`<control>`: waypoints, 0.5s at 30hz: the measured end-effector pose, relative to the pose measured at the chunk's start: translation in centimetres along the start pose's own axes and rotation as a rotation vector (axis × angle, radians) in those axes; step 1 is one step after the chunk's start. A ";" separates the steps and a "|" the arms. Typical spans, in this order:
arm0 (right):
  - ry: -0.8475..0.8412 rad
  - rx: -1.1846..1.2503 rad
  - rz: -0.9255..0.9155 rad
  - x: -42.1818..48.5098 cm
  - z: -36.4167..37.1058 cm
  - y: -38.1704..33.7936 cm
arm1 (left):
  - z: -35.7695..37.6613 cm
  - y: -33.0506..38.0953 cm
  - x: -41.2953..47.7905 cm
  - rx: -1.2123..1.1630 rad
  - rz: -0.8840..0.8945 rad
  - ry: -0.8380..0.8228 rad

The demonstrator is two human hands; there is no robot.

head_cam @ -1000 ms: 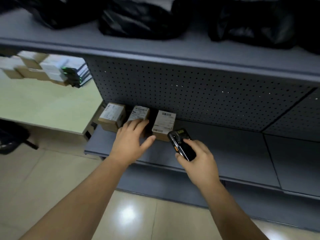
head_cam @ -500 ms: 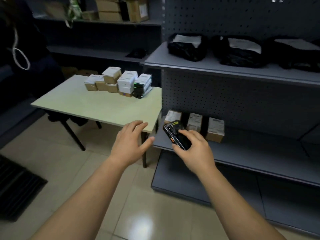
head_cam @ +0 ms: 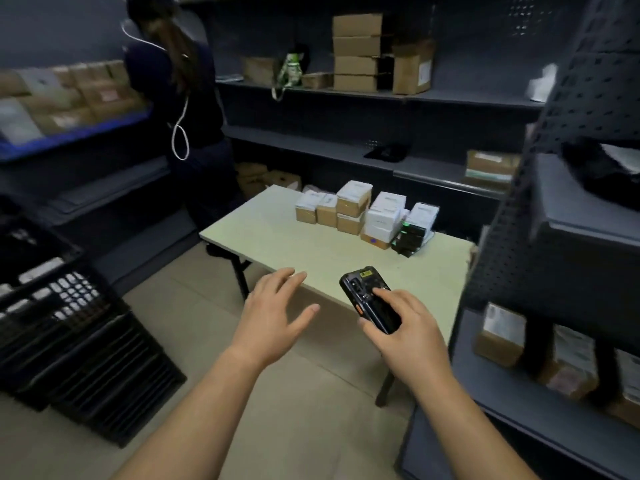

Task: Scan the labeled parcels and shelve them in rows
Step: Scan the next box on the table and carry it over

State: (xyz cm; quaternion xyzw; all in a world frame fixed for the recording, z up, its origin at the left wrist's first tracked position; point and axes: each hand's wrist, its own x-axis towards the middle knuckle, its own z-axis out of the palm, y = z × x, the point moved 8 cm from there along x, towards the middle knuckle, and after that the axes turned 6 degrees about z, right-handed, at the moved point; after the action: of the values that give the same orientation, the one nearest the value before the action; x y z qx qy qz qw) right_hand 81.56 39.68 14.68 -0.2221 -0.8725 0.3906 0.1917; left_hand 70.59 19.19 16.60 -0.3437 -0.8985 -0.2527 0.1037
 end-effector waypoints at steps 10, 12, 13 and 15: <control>-0.072 0.019 -0.091 17.8 9.6 -9.3 | -4.6 -13.0 13.3 0.067 -0.132 0.059; -0.059 0.024 -0.079 21.2 10.6 -9.4 | -3.5 -14.9 16.3 0.025 -0.133 0.058; -0.049 0.034 -0.066 23.0 11.0 -9.3 | -2.7 -15.8 18.0 0.007 -0.130 0.050; -0.014 0.040 -0.040 26.5 11.7 -8.7 | -0.8 -17.7 21.7 -0.022 -0.116 0.021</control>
State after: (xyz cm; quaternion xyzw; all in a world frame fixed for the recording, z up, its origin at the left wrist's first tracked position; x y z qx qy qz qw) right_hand 51.59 41.79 18.38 -0.1978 -0.8701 0.4058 0.1977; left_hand 42.59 19.81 18.31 -0.2895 -0.9129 -0.2716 0.0947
